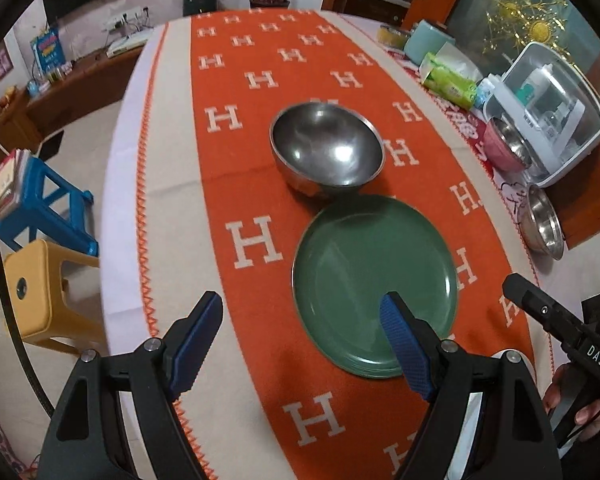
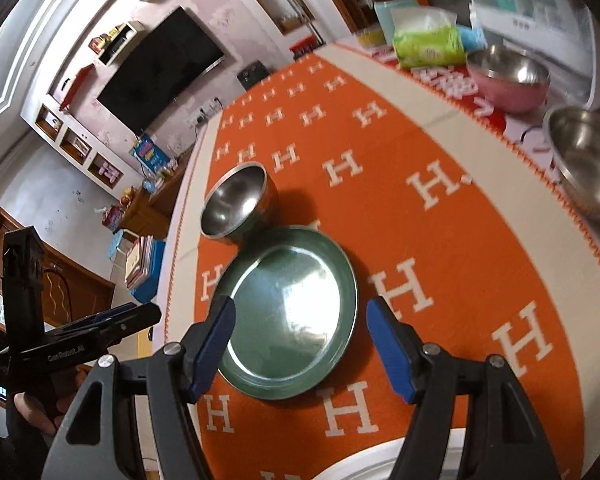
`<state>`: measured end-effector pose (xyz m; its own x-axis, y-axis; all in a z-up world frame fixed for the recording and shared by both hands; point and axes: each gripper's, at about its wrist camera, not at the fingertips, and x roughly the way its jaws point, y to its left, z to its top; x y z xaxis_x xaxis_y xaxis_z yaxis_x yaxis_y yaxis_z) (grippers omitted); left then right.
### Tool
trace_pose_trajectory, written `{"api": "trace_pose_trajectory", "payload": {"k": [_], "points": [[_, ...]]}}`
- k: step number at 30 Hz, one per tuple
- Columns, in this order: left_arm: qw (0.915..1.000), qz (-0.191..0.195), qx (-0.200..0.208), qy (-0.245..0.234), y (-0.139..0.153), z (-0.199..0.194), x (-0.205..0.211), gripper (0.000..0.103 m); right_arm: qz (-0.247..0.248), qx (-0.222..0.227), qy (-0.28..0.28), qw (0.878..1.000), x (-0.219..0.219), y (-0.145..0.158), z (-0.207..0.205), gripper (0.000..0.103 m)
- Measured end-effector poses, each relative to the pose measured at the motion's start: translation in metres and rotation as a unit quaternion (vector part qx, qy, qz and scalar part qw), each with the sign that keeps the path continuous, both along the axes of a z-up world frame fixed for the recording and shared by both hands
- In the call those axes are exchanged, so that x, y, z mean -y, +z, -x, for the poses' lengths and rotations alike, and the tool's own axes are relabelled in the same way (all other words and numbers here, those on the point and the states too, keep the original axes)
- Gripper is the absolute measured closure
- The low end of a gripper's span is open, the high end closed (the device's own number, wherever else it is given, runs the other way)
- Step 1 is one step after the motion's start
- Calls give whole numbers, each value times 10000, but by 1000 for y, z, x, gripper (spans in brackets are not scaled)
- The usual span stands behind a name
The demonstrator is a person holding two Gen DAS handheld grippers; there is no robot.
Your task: Organize plates and bowls
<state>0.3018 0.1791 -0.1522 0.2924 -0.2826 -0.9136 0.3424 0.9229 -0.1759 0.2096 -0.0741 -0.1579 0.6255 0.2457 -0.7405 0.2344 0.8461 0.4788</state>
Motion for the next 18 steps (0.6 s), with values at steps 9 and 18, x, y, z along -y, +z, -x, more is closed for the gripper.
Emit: {"api": "trace_pose_trajectory", "payload": {"k": [9,18], "points": [[9974,171,-694,40,-47,-13,1,23,-411,-640,-22,9971,0,-42,-15,35],[9903,568,-1261,126,-80,-16,0,26,-646,-864,-130,9941,-3,-65,-19,36]]}}
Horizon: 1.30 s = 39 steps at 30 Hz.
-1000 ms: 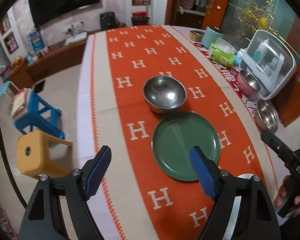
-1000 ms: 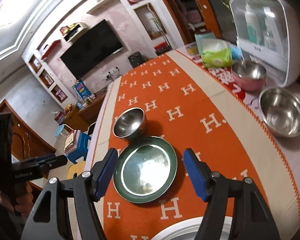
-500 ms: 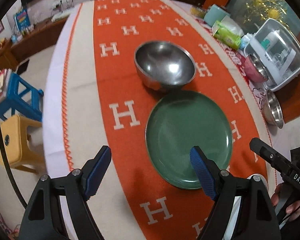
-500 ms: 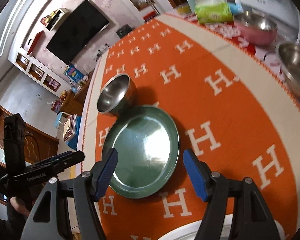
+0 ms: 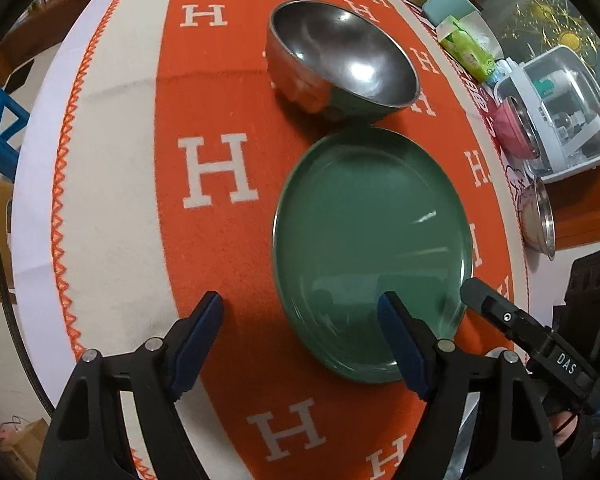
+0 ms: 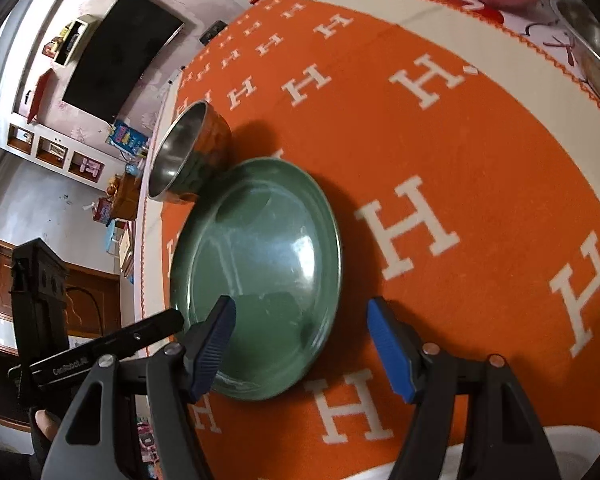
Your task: Organize plates and bowls
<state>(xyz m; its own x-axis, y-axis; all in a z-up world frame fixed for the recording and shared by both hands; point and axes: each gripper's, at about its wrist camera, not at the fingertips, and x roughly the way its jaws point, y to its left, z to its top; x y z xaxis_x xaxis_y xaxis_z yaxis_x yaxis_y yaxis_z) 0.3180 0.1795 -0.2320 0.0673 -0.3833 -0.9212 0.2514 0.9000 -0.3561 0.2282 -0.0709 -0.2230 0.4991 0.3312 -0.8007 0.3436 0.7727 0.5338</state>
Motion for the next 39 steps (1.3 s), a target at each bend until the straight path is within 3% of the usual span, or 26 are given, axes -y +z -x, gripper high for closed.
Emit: {"api": "trace_pose_trajectory", "payload": {"k": [4,7,9,10,13,20,39], "points": [[9999,143,-63,62,-5,-2,0,35,107,-23,99,9999,-3,-1,-5,57],[9996,262,-39,30,-5,-2,0,47,189,-37,116,9997,-4,-2,-7,63],[9993,368,-56,52,-6,-4,2,49,202,-36,83,9998,-2,-2,-6,68],[9989,464,-83,59,-6,-4,2,61,217,-55,57,9997,-1,-3,-5,74],[9983,548,-166,144,-10,-5,1,64,274,-130,-13,9995,2,-4,-3,82],[9990,409,-110,150,-11,-4,-6,80,285,-185,-45,9994,4,-4,0,87],[9998,-205,38,6,8,29,-15,80,328,-202,285,9989,-15,6,13,88]]}}
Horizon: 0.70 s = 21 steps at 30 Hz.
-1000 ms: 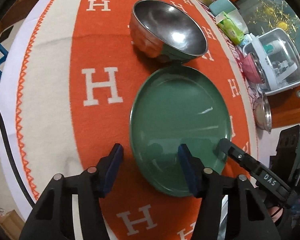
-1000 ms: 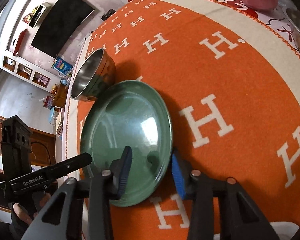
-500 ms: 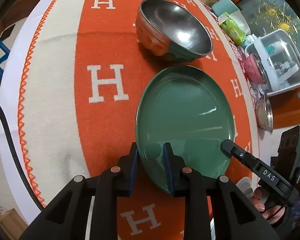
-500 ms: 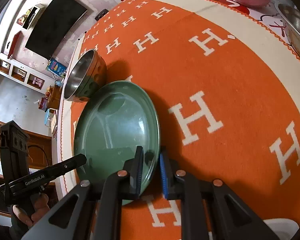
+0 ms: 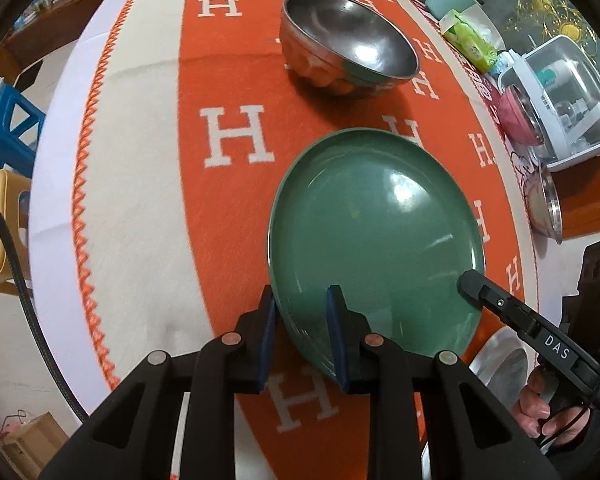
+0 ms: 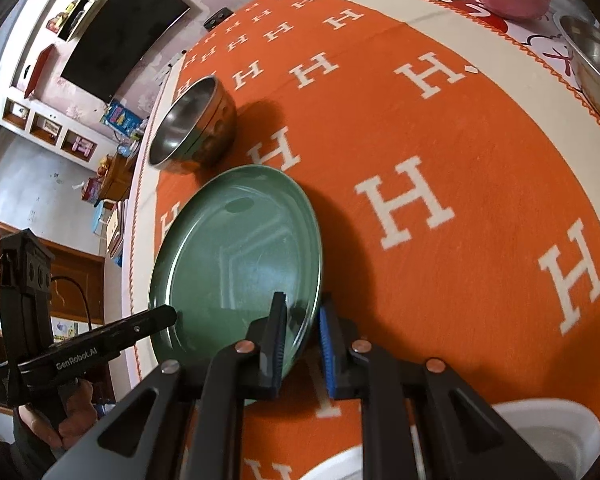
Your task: Organize plates and bowls
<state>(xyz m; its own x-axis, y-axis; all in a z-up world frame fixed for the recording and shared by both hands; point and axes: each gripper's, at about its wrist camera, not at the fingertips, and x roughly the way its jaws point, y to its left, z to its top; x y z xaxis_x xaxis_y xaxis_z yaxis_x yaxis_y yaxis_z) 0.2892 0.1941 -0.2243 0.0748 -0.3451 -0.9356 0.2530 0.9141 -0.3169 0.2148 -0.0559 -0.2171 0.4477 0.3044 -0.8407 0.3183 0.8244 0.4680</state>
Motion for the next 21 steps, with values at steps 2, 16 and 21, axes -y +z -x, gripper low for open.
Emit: {"api": "trace_pose_trajectory", "payload": {"k": [2,16,21], "points": [[10000,-32,8,13,3,6,-3,80,4,3,62,10000,-4,2,3,88],[9997,-37,221,22,32,68,-14,80,88,201,303,9993,-13,21,43,88],[9992,48,387,-60,46,92,-13,80,136,318,325,9989,-11,30,61,88]]}}
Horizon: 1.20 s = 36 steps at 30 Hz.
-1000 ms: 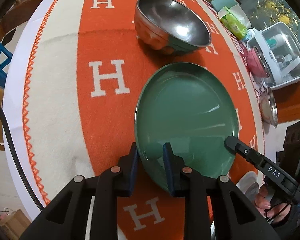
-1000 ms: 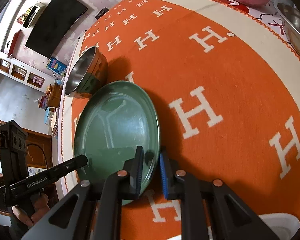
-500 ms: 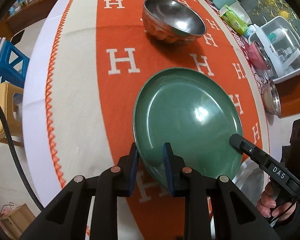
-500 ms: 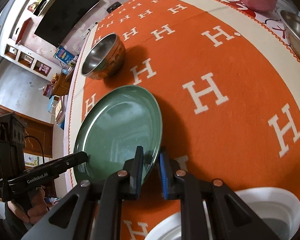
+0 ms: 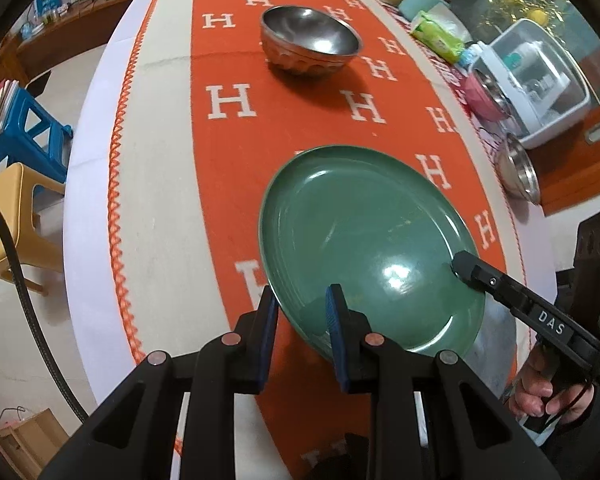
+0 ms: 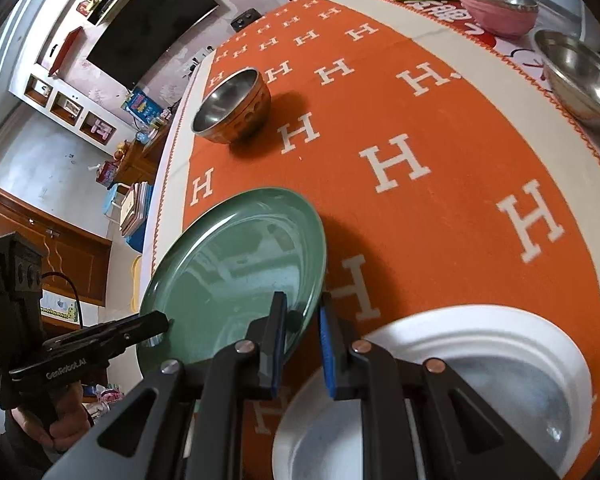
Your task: Organize plates and bowls
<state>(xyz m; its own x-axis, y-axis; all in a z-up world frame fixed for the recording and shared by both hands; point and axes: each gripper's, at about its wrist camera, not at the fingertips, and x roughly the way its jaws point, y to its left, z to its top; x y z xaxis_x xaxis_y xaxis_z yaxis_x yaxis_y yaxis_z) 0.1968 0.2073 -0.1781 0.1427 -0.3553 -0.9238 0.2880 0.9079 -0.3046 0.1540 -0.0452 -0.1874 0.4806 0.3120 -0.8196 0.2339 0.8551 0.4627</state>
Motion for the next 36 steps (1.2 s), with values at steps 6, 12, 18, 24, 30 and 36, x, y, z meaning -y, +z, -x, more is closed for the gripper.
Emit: {"api": "trace_pose_trajectory", "payload": {"k": [6,12,18,24,30,36], "points": [[9995,94,265,-157,17,26,5,80,256,260,75,9993,2,16,19,88],[9970,212,630,-390,37,47,12,80,352,592,27,9976,10,30,41,88],[9941,310,818,-643,50,68,22,80,438,773,-129,9960,18,39,68,88],[9922,368,786,-897,54,87,37,80,525,769,-353,9950,27,47,95,88],[9909,378,676,-1104,52,104,55,80,619,657,-517,9946,36,49,122,88],[9898,359,484,-1295,39,122,71,80,628,433,-660,9949,48,39,148,87]]}}
